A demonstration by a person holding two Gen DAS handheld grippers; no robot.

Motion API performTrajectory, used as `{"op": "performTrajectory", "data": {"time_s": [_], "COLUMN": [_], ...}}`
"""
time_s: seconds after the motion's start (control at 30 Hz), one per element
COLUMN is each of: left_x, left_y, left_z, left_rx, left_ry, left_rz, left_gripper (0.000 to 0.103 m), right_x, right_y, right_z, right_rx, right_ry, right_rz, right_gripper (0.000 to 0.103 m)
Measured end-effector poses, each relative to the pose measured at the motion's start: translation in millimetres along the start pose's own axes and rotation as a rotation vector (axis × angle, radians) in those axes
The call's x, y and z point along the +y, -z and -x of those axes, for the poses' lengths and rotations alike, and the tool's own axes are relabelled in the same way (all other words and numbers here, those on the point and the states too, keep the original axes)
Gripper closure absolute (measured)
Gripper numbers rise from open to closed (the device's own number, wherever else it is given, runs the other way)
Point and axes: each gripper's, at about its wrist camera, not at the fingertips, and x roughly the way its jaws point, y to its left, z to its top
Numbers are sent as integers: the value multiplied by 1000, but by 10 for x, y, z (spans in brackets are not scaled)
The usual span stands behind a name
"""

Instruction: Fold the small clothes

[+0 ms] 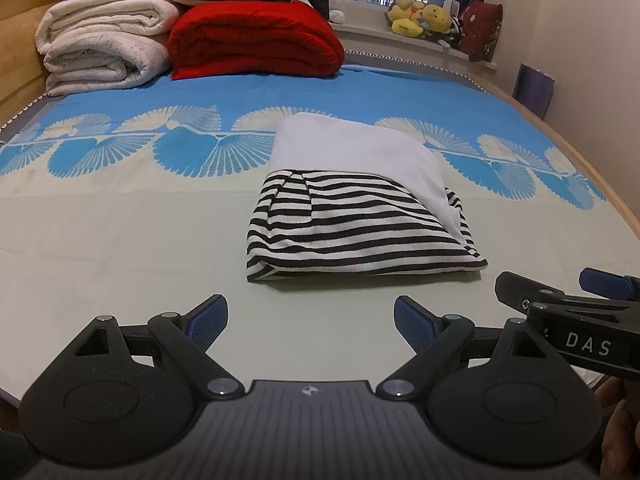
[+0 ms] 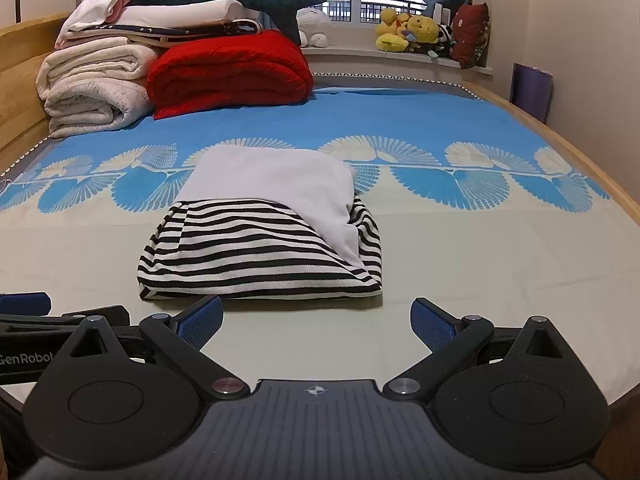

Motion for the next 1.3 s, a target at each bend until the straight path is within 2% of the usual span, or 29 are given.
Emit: {"op": "performTrajectory", "data": {"time_s": [1.3], "left_x": [-24], "left_y": [8], "left_z": [-11], "left_rx": [1], "left_ry": [20], "left_rz": [5], "left_gripper": [10], "right_x": [43], "right_y": [-5], "right_z": [-27], "right_rx": [11], "right_ry": [24], "right_rz": [-10], "right_gripper": [5]}}
